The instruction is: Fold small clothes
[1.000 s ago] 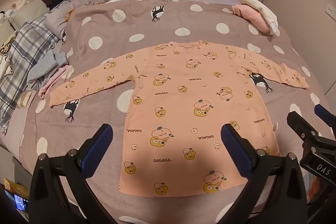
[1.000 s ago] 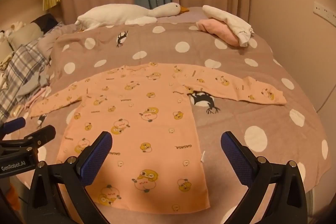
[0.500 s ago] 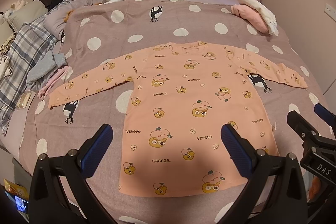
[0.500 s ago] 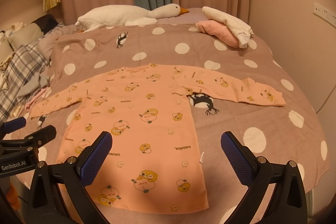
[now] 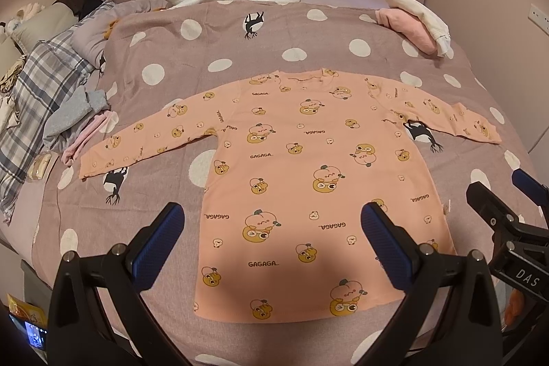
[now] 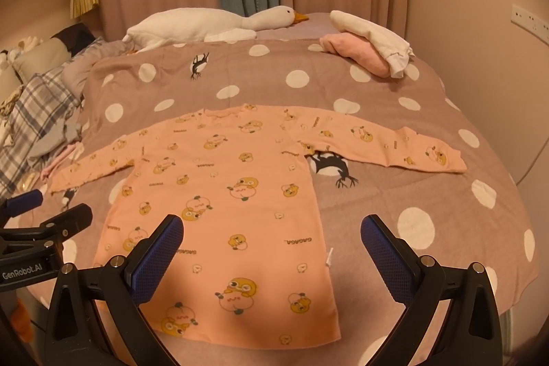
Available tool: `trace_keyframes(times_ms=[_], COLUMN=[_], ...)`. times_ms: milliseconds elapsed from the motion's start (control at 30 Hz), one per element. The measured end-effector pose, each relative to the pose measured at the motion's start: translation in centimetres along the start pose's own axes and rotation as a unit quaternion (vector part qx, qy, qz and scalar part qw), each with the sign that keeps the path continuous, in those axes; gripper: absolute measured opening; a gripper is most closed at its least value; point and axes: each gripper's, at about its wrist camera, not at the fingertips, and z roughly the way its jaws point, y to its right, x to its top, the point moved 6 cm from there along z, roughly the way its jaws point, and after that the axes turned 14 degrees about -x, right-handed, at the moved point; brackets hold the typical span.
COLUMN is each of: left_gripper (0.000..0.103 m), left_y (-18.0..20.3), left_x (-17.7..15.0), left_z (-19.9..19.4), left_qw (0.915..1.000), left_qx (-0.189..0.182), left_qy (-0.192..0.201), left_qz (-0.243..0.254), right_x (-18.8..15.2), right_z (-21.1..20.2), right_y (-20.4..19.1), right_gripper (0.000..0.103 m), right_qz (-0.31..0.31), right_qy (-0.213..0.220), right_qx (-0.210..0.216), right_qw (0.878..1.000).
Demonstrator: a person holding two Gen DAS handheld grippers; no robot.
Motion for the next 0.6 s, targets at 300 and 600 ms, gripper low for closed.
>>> trace_keyframes(times_ms=[300, 600], left_gripper=[0.103, 0.103], left_y=[0.02, 0.06], left_x=[-0.02, -0.07], left_z=[0.03, 0.05], left_qw=[1.0000, 1.0000], left_qx=[0.000, 0.000], left_qy=[0.000, 0.000], left_qz=[0.000, 0.000], right_x=[-0.52, -0.48], right_z=[0.32, 0.25], right_y=[-0.40, -0.16], right_gripper=[0.102, 0.102], right_qz=[0.001, 0.001], right_qy=[0.000, 0.000], right_qx=[-0.001, -0.001], right_qw=[1.000, 1.000])
